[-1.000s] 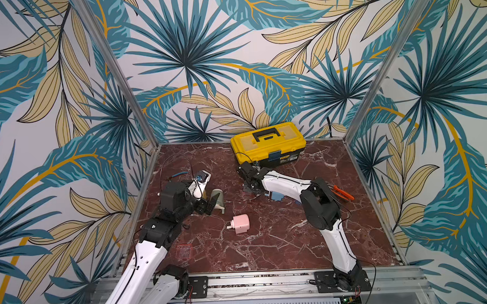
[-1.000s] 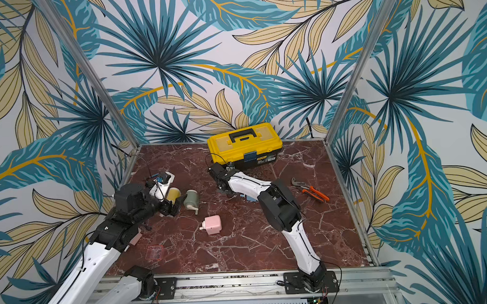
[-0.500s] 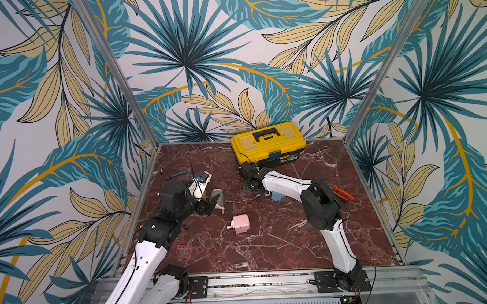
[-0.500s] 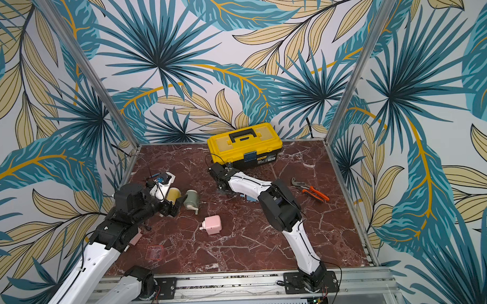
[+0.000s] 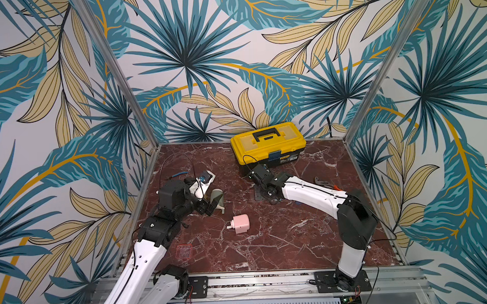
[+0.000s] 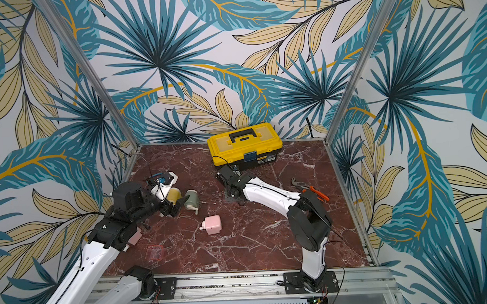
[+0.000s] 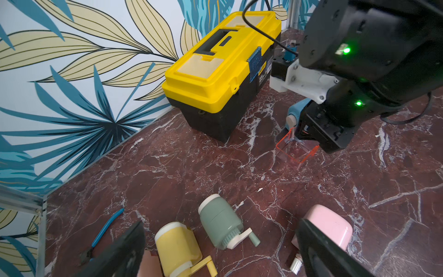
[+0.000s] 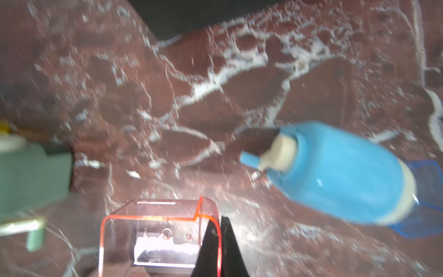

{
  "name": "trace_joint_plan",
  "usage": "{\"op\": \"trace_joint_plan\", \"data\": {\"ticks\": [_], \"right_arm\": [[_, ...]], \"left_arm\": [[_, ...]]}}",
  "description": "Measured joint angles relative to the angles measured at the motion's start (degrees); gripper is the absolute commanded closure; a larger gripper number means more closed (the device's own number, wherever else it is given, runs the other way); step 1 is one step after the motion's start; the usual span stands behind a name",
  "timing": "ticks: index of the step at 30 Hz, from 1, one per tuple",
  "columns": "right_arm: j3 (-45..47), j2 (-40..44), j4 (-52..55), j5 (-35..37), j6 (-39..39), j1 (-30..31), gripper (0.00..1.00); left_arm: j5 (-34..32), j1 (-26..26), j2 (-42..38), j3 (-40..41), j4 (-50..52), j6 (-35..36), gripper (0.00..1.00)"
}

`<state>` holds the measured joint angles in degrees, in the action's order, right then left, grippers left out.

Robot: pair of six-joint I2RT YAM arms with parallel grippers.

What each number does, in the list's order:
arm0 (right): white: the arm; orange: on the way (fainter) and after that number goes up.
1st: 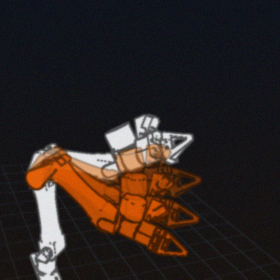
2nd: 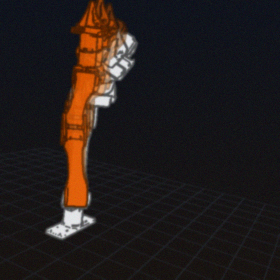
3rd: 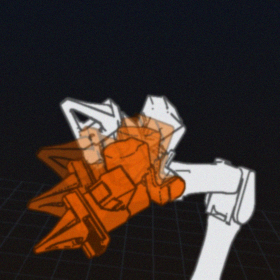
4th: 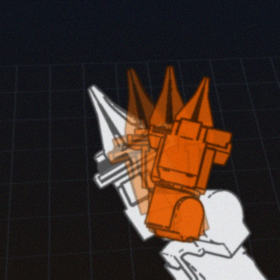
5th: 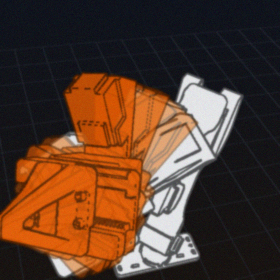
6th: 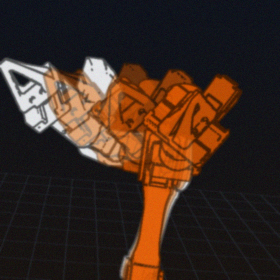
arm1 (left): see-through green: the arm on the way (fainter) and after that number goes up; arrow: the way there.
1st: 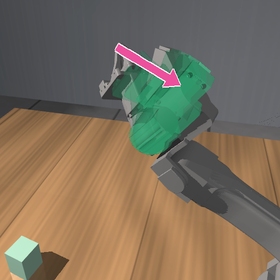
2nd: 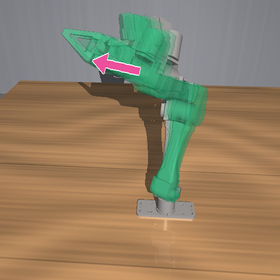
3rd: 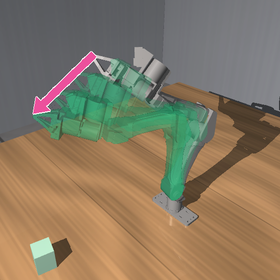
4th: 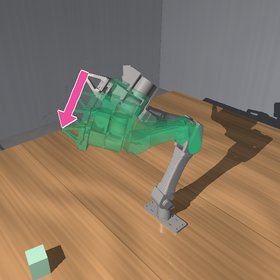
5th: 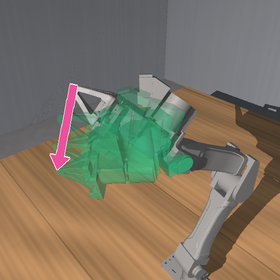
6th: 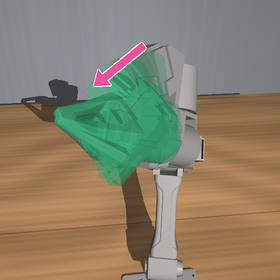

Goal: Put the tray back into the pencil sharpener
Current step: Place the container at the center of the board.

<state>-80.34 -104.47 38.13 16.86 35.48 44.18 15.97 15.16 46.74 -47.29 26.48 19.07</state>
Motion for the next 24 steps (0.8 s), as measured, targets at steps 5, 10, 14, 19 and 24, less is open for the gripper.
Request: {"op": "trace_joint_plan", "data": {"ticks": [5, 10, 14, 19, 24], "right_arm": [[7.85, 3.72, 0.61, 1.14, -1.46, 3.85, 0.97], [14.21, 4.02, -0.63, 0.61, -1.60, 6.93, 0.97], [16.72, 4.02, -2.34, -0.11, -0.98, 6.88, 0.97], [17.16, 4.02, -4.92, -0.81, -0.26, 6.88, 0.93], [17.81, 4.02, -6.71, -1.57, 0.07, 6.86, 0.89]], "left_arm": [[3.04, 0.00, 2.34, 0.00, 0.24, 2.05, 0.00], [6.82, 0.48, 4.87, 0.00, 2.05, 5.51, 0.00], [7.39, 3.02, 7.61, -0.33, 4.90, 8.92, 0.00], [6.71, 7.21, 10.29, -0.55, 7.10, 12.17, 0.00], [5.86, 8.92, 12.50, -0.55, 8.15, 13.42, 0.00]]}}
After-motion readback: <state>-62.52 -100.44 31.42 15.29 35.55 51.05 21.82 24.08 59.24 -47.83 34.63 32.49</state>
